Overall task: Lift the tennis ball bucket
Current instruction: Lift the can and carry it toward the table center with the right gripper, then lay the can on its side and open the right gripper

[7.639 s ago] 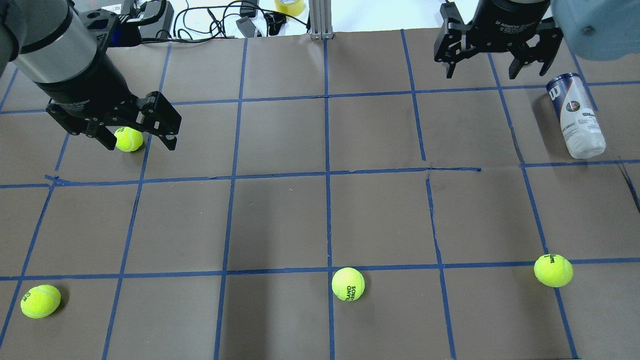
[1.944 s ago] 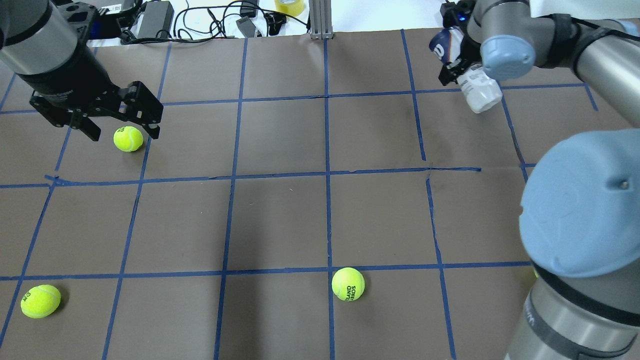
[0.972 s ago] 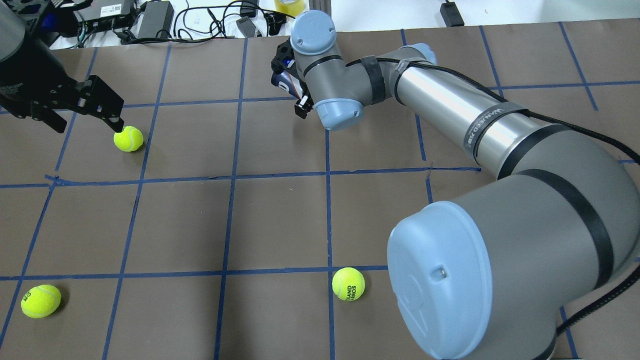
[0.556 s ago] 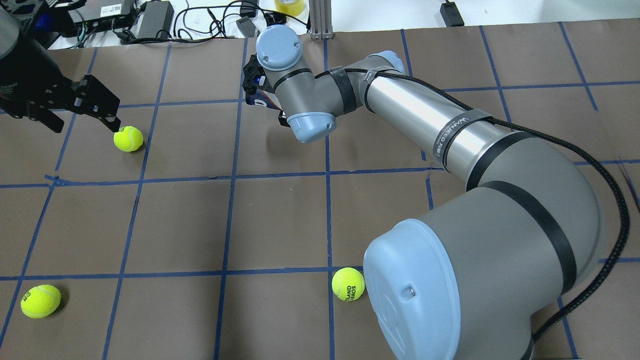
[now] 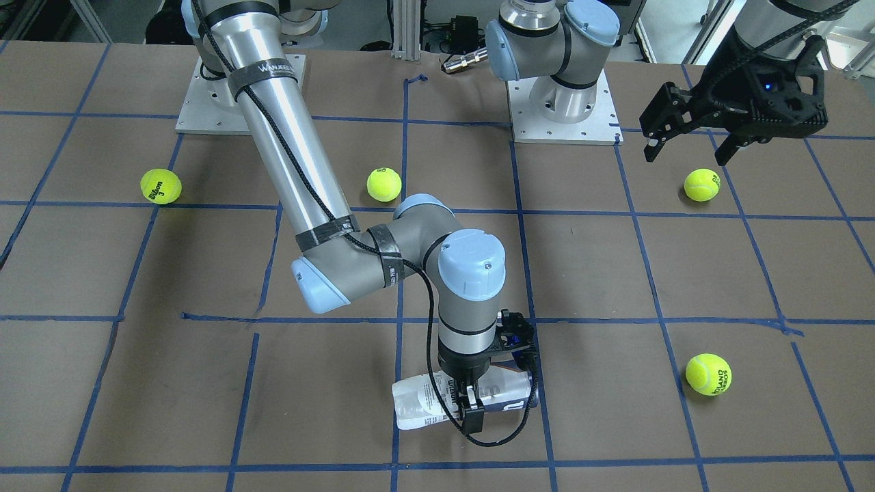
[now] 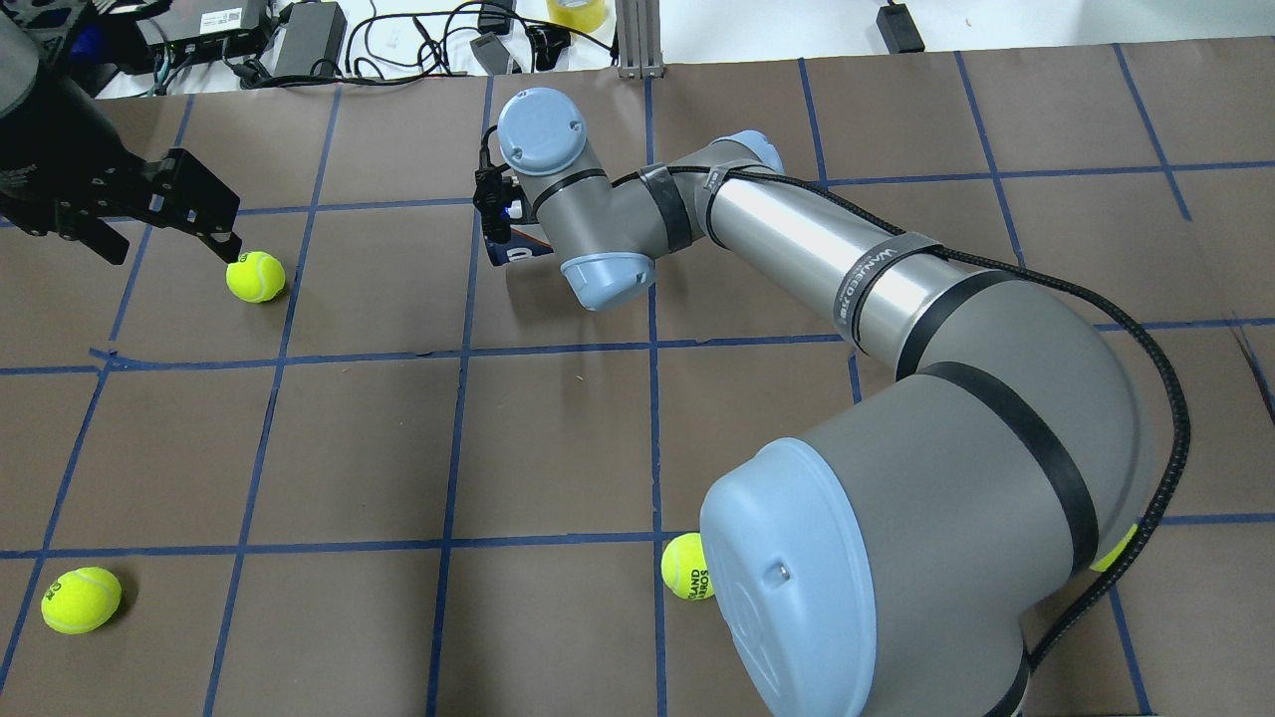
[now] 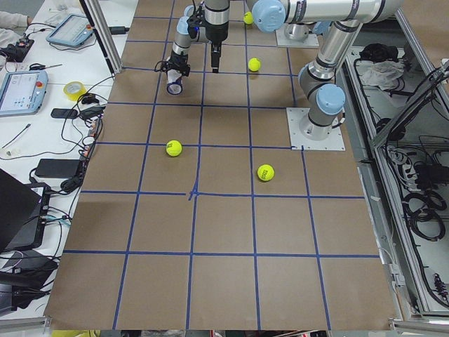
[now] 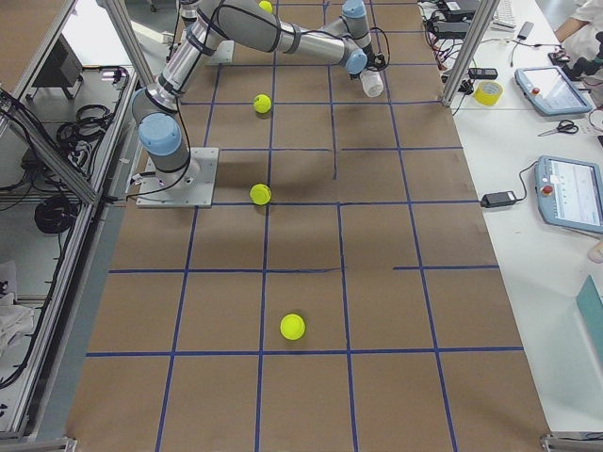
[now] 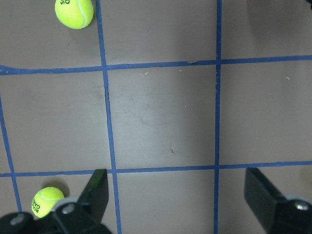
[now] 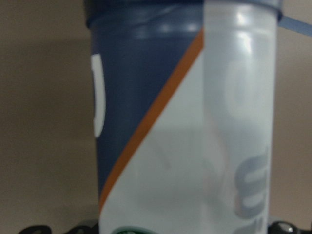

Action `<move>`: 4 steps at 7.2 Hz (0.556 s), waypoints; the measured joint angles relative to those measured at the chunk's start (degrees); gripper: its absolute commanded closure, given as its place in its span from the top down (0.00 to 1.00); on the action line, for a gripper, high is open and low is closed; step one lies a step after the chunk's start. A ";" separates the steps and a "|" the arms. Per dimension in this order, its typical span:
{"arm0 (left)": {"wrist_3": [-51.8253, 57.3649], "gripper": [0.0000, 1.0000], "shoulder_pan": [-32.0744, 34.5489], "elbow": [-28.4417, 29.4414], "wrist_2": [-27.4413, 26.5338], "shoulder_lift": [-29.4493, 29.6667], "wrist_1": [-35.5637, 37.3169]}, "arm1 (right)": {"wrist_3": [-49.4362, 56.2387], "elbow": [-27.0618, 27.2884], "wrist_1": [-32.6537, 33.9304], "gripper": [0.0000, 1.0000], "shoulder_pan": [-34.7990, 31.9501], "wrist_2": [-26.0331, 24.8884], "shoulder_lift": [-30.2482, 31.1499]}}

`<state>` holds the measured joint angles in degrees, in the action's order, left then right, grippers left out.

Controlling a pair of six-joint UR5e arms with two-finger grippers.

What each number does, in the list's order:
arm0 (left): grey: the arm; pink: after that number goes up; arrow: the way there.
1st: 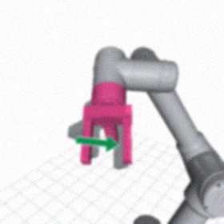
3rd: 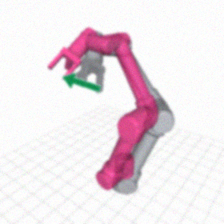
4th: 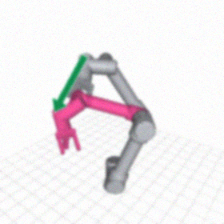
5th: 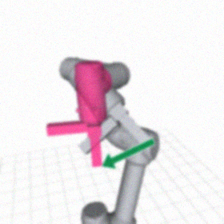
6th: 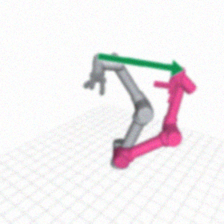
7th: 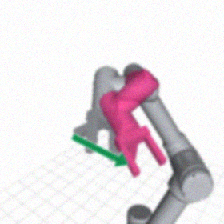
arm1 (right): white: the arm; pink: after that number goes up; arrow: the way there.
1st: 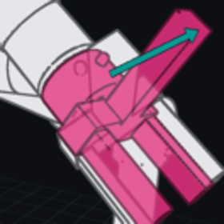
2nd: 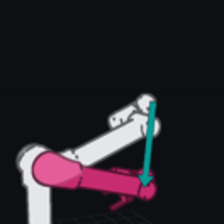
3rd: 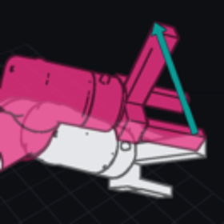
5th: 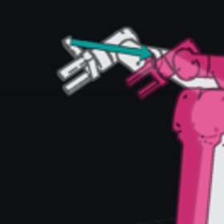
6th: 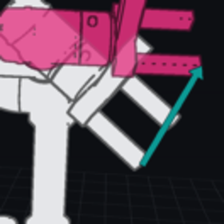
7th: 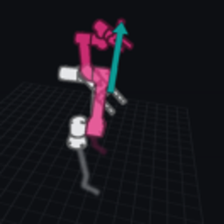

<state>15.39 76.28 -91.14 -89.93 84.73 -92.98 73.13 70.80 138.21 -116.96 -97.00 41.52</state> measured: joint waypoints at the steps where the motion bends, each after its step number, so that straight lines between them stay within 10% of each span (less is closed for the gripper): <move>1: -0.03 1.00 -0.01 -0.01 0.47 0.00 -0.01 | -0.28 0.33 0.07 1.00 -0.39 0.06 -0.35; 4: -0.10 1.00 -0.04 -0.34 0.96 0.20 0.01 | -1.77 0.63 -0.51 1.00 -0.73 -0.23 -0.11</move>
<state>15.29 76.23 -91.49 -88.97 84.93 -92.97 71.36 71.43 137.69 -117.69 -97.23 41.42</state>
